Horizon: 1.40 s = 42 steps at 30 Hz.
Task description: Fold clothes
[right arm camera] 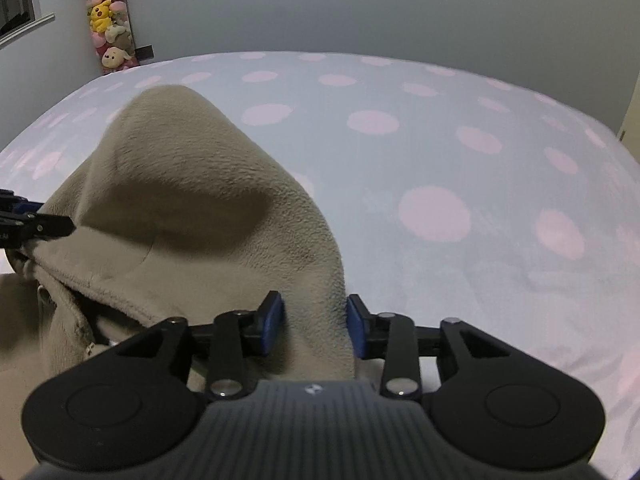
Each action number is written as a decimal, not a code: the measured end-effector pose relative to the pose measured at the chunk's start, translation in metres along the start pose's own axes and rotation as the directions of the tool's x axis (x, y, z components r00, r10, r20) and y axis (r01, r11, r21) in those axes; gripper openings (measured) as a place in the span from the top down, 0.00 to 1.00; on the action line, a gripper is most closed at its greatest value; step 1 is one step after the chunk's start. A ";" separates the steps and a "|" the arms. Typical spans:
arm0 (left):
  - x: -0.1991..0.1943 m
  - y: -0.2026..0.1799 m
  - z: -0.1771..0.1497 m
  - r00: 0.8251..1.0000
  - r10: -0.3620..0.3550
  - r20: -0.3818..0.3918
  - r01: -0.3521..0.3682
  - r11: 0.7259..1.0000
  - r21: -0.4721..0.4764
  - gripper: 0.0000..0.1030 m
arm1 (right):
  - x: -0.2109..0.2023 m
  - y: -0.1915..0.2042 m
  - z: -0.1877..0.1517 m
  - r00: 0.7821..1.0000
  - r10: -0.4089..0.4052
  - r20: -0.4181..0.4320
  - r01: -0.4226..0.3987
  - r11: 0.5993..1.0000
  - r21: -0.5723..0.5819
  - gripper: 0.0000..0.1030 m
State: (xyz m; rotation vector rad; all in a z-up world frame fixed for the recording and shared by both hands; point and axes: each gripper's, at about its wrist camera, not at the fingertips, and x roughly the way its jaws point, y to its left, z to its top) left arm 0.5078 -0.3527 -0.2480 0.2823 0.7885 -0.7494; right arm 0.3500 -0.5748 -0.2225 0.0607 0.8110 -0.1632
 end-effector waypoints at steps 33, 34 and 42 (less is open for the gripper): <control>0.014 -0.068 -0.020 0.971 -0.162 -0.178 0.198 0.958 0.209 0.80 | 0.015 0.114 0.099 0.991 0.110 -0.073 -0.132 0.815 -0.564 0.85; 0.014 -0.069 -0.021 0.972 -0.156 -0.176 0.192 0.960 0.205 0.80 | 0.009 0.114 0.097 0.992 0.111 -0.060 -0.126 0.811 -0.571 0.86; 0.006 -0.074 -0.039 0.994 -0.082 -0.076 0.095 0.976 0.194 0.80 | -0.069 0.121 0.049 0.986 0.126 0.105 -0.036 0.794 -0.607 0.88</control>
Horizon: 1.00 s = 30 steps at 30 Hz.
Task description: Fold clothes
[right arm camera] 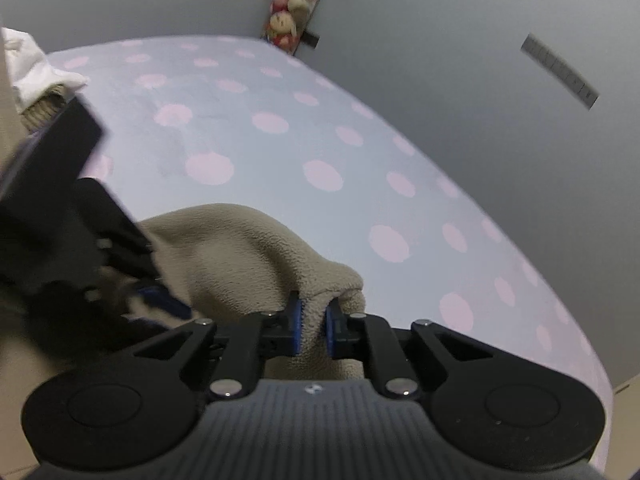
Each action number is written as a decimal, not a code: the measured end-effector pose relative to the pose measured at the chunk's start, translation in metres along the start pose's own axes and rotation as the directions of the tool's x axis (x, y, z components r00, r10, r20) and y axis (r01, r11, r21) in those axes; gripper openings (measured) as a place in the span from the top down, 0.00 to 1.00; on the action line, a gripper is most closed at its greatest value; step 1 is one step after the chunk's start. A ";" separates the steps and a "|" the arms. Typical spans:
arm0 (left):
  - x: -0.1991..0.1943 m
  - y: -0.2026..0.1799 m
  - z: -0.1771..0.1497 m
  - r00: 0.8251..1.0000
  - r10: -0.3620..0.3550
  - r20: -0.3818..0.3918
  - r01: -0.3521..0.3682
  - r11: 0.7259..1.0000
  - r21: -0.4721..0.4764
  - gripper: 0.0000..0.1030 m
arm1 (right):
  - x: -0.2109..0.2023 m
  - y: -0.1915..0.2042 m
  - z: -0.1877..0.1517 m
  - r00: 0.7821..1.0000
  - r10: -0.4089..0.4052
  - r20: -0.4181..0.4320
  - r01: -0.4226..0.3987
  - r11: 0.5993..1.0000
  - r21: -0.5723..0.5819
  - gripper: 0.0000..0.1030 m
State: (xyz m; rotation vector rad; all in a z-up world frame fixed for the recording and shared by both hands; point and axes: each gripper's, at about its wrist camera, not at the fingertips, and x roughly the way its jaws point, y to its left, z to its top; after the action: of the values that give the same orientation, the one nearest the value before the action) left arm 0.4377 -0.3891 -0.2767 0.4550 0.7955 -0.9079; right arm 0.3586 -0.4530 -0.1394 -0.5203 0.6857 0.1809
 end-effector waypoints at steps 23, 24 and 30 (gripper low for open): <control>-0.175 0.020 -0.161 0.996 0.045 0.080 -0.010 0.918 -0.395 0.79 | -0.110 0.235 -0.134 0.961 -0.247 0.126 0.268 0.943 -0.196 0.88; -0.176 0.018 -0.164 0.996 0.040 0.084 -0.002 0.911 -0.411 0.79 | -0.110 0.241 -0.137 0.964 -0.241 0.114 0.260 0.944 -0.203 0.88; -0.162 0.008 -0.152 0.992 0.016 0.123 0.048 0.863 -0.502 0.69 | -0.089 0.246 -0.153 0.982 -0.186 -0.010 0.183 0.972 -0.151 0.82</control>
State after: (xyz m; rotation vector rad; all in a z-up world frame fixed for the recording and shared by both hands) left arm 0.3224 -0.2012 -0.2477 -0.0713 0.8871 -0.6976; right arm 0.1250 -0.3201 -0.2798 -0.7279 0.6466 0.0514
